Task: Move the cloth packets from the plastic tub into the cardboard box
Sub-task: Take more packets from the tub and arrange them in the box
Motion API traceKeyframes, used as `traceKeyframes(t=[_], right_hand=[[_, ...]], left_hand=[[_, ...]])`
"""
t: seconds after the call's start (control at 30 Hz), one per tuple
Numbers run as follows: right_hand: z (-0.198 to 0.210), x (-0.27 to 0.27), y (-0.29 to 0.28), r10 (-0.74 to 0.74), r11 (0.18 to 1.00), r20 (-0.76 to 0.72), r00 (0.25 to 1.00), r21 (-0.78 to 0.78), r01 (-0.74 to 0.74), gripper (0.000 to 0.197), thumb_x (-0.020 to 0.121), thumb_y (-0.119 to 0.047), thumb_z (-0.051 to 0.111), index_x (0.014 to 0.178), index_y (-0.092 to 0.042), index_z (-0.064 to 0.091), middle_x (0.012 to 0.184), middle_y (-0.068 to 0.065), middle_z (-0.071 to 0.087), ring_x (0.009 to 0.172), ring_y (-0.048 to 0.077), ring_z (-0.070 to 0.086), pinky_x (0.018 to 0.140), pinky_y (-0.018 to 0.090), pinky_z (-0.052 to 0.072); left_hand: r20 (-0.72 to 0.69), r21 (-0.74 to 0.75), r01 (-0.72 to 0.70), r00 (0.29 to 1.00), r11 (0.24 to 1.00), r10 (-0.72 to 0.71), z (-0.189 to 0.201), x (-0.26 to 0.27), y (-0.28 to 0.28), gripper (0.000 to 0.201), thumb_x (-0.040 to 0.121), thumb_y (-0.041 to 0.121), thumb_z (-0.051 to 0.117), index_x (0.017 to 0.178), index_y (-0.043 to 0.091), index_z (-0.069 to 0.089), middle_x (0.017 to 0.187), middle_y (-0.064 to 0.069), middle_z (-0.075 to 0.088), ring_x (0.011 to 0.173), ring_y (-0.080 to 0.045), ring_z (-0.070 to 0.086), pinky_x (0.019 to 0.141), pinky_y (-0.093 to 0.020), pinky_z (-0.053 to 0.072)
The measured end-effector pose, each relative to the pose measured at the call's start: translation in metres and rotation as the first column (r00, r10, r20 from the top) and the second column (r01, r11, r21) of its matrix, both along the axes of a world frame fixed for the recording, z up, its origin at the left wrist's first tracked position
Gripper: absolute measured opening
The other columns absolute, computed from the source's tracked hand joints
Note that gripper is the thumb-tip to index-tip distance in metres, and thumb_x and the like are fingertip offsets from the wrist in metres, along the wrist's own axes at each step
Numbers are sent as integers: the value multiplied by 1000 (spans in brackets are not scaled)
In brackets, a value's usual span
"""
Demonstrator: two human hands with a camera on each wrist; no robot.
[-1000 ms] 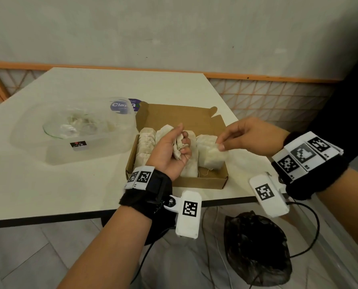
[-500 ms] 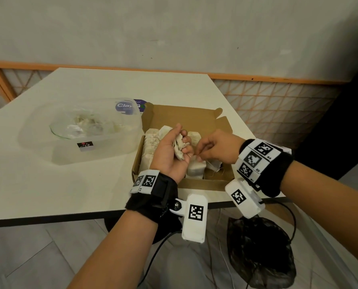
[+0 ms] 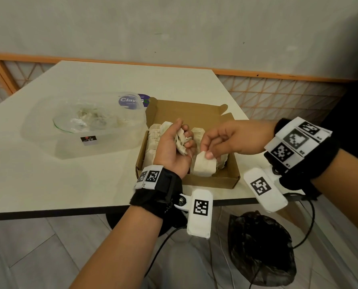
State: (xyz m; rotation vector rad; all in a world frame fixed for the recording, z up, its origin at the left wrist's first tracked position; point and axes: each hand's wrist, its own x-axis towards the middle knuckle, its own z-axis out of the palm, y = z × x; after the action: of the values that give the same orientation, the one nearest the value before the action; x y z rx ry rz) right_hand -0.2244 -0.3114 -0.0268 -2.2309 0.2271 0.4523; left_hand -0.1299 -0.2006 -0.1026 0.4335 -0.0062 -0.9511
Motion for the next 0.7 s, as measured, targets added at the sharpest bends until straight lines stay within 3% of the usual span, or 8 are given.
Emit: traceKeyframes(t=[0.1, 0.17, 0.27, 0.33, 0.43, 0.53, 0.63, 0.7], right_hand=[[-21, 12, -4, -37, 997, -20, 999, -65, 36, 7, 85, -7, 62, 86, -14, 60, 81, 11, 61, 69, 14, 54, 66, 17, 47], [-32, 18, -6, -82, 988, 23, 996, -126, 84, 10, 84, -9, 64, 82, -18, 60, 70, 2, 62, 63, 10, 53, 66, 21, 44], [-38, 21, -3, -118, 966, 102, 988, -220, 138, 16, 84, -11, 65, 77, -23, 58, 48, -16, 56, 44, -4, 49, 56, 13, 37], [-40, 21, 0, -119, 949, 121, 985, -278, 148, 13, 84, -13, 66, 80, -22, 59, 55, -13, 55, 46, -3, 49, 53, 11, 36], [-37, 19, 2, -158, 915, 211, 965, -336, 224, 14, 84, -16, 66, 95, -18, 59, 74, -5, 56, 64, 7, 52, 64, 19, 42], [-23, 14, 8, -257, 877, 490, 833, -244, 414, 11, 86, -21, 63, 94, -16, 59, 75, -3, 54, 59, 1, 46, 58, 10, 38], [-15, 12, 23, -328, 899, 495, 805, -98, 426, 28, 81, -40, 66, 93, -16, 59, 69, -7, 55, 58, 4, 48, 59, 16, 41], [-18, 15, 29, -330, 904, 444, 833, -104, 414, 35, 79, -41, 68, 98, -14, 57, 69, -6, 54, 60, 7, 49, 60, 17, 41]], left_hand=[[-34, -19, -8, 999, 1000, 7, 0, 0, 0, 18, 95, 18, 50, 77, 14, 52, 65, 2, 49, 48, -5, 43, 37, -13, 31], [-33, -19, -8, 999, 1000, 7, -1, 0, 0, 18, 95, 18, 50, 78, 14, 51, 65, 3, 49, 47, -5, 44, 37, -13, 31], [-28, -14, -11, 1000, 1000, 11, -1, 2, -1, 18, 95, 18, 50, 78, 14, 50, 65, 2, 50, 47, -5, 44, 36, -13, 31], [-31, -8, -10, 999, 1000, 9, -1, 2, -2, 17, 95, 18, 50, 78, 14, 51, 64, 2, 50, 47, -5, 45, 37, -13, 32], [-32, 6, -11, 999, 1000, 11, -2, 2, -2, 17, 95, 22, 50, 80, 15, 53, 68, 1, 51, 55, -7, 46, 40, -13, 33], [-48, 2, -28, 998, 1000, 28, -4, 3, -1, 22, 95, 32, 50, 87, 13, 56, 81, -6, 55, 65, -13, 51, 44, -16, 40], [-34, -24, 5, 999, 1000, -6, -5, 2, -1, 29, 98, 35, 39, 93, 12, 57, 110, -18, 61, 92, -23, 61, 69, -24, 47], [-12, -22, 51, 999, 998, -51, -3, -2, 1, 32, 100, 31, 34, 99, 10, 57, 98, -18, 69, 89, -25, 68, 83, -29, 47]])
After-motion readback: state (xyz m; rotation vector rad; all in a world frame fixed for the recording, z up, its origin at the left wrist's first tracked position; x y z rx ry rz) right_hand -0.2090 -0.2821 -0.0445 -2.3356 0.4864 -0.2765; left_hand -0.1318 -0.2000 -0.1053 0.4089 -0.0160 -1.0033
